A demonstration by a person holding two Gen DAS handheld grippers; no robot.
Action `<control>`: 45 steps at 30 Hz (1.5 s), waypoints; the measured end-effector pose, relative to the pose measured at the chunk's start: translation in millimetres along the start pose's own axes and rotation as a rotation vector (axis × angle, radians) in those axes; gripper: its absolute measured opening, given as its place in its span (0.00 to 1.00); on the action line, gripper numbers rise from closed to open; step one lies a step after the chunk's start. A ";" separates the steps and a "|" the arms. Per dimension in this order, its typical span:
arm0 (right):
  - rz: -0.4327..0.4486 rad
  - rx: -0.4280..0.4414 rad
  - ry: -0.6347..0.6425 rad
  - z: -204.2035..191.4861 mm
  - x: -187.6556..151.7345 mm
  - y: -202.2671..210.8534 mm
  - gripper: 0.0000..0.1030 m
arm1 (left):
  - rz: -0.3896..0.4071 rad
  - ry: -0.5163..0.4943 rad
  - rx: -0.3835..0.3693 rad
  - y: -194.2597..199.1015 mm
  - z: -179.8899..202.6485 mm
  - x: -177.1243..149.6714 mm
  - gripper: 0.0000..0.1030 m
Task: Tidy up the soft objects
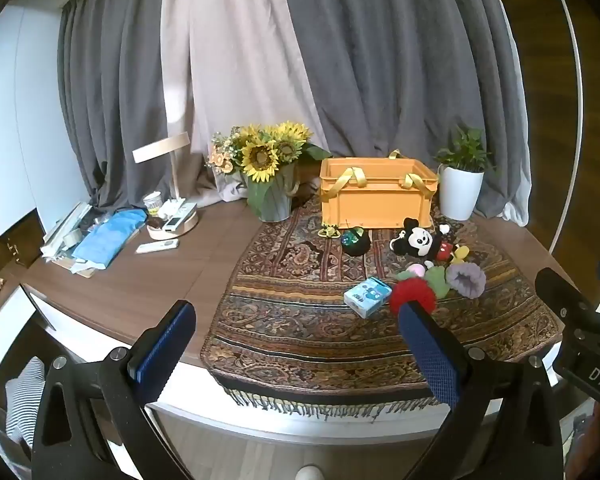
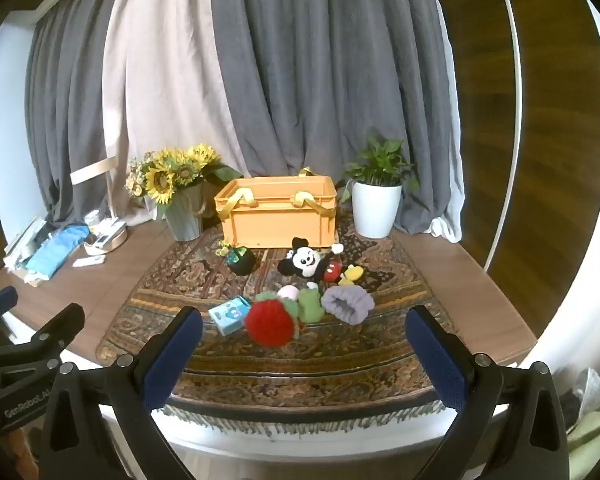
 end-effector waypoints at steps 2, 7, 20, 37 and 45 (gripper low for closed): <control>0.011 -0.002 0.003 0.9 0.7 1.0 0.99 | 0.016 -0.004 0.004 0.3 -0.3 1.3 1.00; 0.003 -0.002 0.007 2.1 -0.8 1.9 0.99 | 0.011 0.004 -0.008 1.8 0.5 1.1 1.00; 0.024 -0.001 -0.002 -0.4 2.3 0.8 0.99 | 0.035 0.010 -0.020 5.0 0.8 5.9 1.00; 0.037 0.002 -0.005 -2.0 5.0 1.5 0.99 | 0.049 0.004 -0.037 7.6 -1.1 13.7 1.00; 0.044 0.005 -0.005 -1.9 6.7 6.1 0.99 | 0.059 -0.002 -0.023 9.2 -1.6 15.8 1.00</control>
Point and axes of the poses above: each gripper's, at about its wrist camera, not at the fingertips, and y roughly against the way its jaws point, z to its right, x to its top, the point moved 9 cm from there along -y, roughly the way its jaws point, and after that the axes turned 7 degrees about z, right-handed, at the moved point
